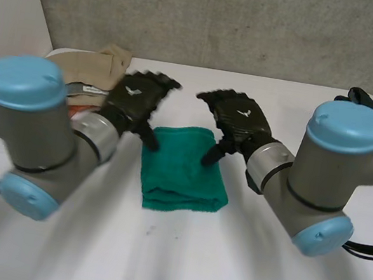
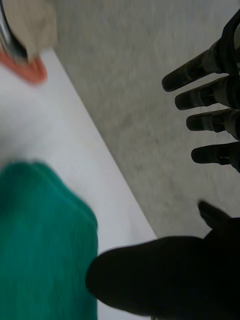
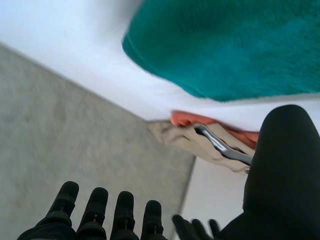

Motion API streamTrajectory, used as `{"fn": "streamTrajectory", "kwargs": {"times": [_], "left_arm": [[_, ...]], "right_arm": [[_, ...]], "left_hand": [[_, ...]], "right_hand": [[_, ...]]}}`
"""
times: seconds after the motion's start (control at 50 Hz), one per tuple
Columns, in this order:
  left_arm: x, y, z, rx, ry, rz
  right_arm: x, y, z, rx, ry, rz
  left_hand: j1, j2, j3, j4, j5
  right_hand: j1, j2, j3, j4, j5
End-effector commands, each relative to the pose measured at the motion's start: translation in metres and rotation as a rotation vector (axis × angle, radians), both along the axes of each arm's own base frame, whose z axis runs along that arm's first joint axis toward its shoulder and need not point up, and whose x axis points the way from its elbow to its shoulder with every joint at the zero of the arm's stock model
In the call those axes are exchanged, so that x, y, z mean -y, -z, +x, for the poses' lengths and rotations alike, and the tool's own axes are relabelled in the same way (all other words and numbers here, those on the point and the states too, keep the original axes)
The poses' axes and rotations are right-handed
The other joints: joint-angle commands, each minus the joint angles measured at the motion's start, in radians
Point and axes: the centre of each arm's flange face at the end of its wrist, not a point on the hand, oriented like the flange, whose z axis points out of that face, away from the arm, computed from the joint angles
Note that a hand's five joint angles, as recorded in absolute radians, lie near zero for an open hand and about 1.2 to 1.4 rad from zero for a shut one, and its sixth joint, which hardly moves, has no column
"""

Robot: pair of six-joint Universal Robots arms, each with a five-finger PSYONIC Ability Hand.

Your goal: Fold the laundry.

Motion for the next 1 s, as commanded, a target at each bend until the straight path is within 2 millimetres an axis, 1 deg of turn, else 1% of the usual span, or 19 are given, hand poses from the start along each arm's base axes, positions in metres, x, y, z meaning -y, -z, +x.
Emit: {"fn": "streamTrajectory", "kwargs": {"times": [0.02,0.06,0.08,0.18,0.24,0.3,0.32,0.38,0.4,0.42,0.54,0.56,0.58,0.66,0.7,0.74,0.78,0.86,1.0], "left_arm": [[-0.013,0.048,-0.033,0.062,0.048,0.116],[-0.010,0.066,-0.027,0.121,-0.021,0.174],[-0.010,0.070,-0.025,0.141,-0.046,0.190],[-0.006,0.085,-0.006,0.223,-0.158,0.261],[-0.007,0.088,-0.002,0.239,-0.162,0.275],[-0.010,0.088,0.001,0.270,-0.156,0.271],[-0.010,0.088,0.001,0.276,-0.150,0.266],[-0.009,0.074,-0.001,0.280,-0.120,0.223],[-0.008,0.068,-0.001,0.277,-0.112,0.207],[-0.005,0.057,-0.001,0.267,-0.095,0.175],[0.009,0.017,-0.005,0.198,-0.014,0.071],[0.010,0.010,-0.007,0.183,0.007,0.053],[0.011,0.000,-0.011,0.158,0.042,0.028],[0.011,-0.024,-0.021,0.109,0.152,-0.028],[0.009,-0.029,-0.025,0.099,0.200,-0.034],[0.003,-0.034,-0.030,0.089,0.279,-0.032],[0.001,-0.038,-0.033,0.081,0.325,-0.033],[-0.006,-0.042,-0.037,0.075,0.398,-0.021],[-0.009,-0.037,-0.040,0.078,0.417,-0.006]], "right_arm": [[0.024,0.040,-0.006,-0.103,0.042,0.202],[0.027,0.050,-0.006,-0.126,0.043,0.236],[0.029,0.060,-0.006,-0.150,0.044,0.266],[0.029,0.081,-0.006,-0.249,0.024,0.286],[0.030,0.082,-0.008,-0.310,0.019,0.234],[0.031,0.076,-0.009,-0.349,0.020,0.187],[0.030,0.070,-0.009,-0.371,0.020,0.155],[0.027,0.053,-0.009,-0.388,0.026,0.092],[0.026,0.042,-0.012,-0.401,0.043,0.052],[0.026,0.039,-0.013,-0.405,0.051,0.034],[0.016,0.027,-0.017,-0.383,0.080,-0.086],[0.004,0.025,-0.016,-0.376,0.066,-0.112],[-0.001,0.025,-0.015,-0.374,0.057,-0.122],[-0.039,0.037,-0.005,-0.376,-0.025,-0.151],[-0.054,0.049,-0.001,-0.381,-0.059,-0.147],[-0.060,0.057,-0.001,-0.388,-0.069,-0.140],[-0.062,0.073,0.001,-0.394,-0.082,-0.127],[-0.058,0.091,0.005,-0.391,-0.081,-0.137],[-0.044,0.107,0.017,-0.368,-0.073,-0.197]], "left_hand": [[0.001,-0.003,-0.007,0.003,-0.017],[-0.002,-0.006,-0.010,0.000,-0.020],[-0.002,-0.006,-0.010,0.000,-0.020],[-0.008,-0.012,-0.016,-0.005,-0.026],[-0.008,-0.012,-0.016,-0.005,-0.026],[-0.014,-0.017,-0.022,-0.011,-0.032],[-0.016,-0.020,-0.025,-0.014,-0.035],[-0.022,-0.026,-0.031,-0.020,-0.040],[-0.025,-0.029,-0.034,-0.023,-0.043],[-0.028,-0.032,-0.037,-0.026,-0.046],[-0.025,-0.029,-0.034,-0.023,-0.043],[-0.025,-0.029,-0.034,-0.023,-0.043],[-0.025,-0.029,-0.034,-0.023,-0.043],[-0.022,-0.026,-0.031,-0.020,-0.041],[-0.022,-0.026,-0.031,-0.020,-0.040],[-0.022,-0.026,-0.031,-0.020,-0.040],[-0.019,-0.023,-0.028,-0.017,-0.038],[-0.019,-0.023,-0.028,-0.017,-0.038],[-0.019,-0.023,-0.028,-0.017,-0.038]], "right_hand": [[-0.049,-0.037,-0.036,-0.038,-0.048],[-0.049,-0.037,-0.036,-0.038,-0.048],[-0.049,-0.037,-0.036,-0.038,-0.048],[-0.049,-0.037,-0.036,-0.038,-0.048],[-0.049,-0.037,-0.036,-0.038,-0.048],[-0.049,-0.037,-0.036,-0.038,-0.048],[-0.049,-0.037,-0.036,-0.038,-0.048],[-0.049,-0.037,-0.036,-0.038,-0.048],[-0.049,-0.037,-0.036,-0.038,-0.048],[-0.049,-0.037,-0.036,-0.038,-0.048],[-0.049,-0.037,-0.036,-0.038,-0.048],[-0.049,-0.037,-0.036,-0.038,-0.048],[-0.049,-0.037,-0.036,-0.038,-0.048],[-0.049,-0.037,-0.036,-0.038,-0.048],[-0.049,-0.037,-0.036,-0.038,-0.048],[-0.049,-0.037,-0.036,-0.038,-0.048],[-0.049,-0.037,-0.036,-0.038,-0.048],[-0.049,-0.037,-0.036,-0.038,-0.048],[-0.049,-0.037,-0.036,-0.038,-0.048]]}}
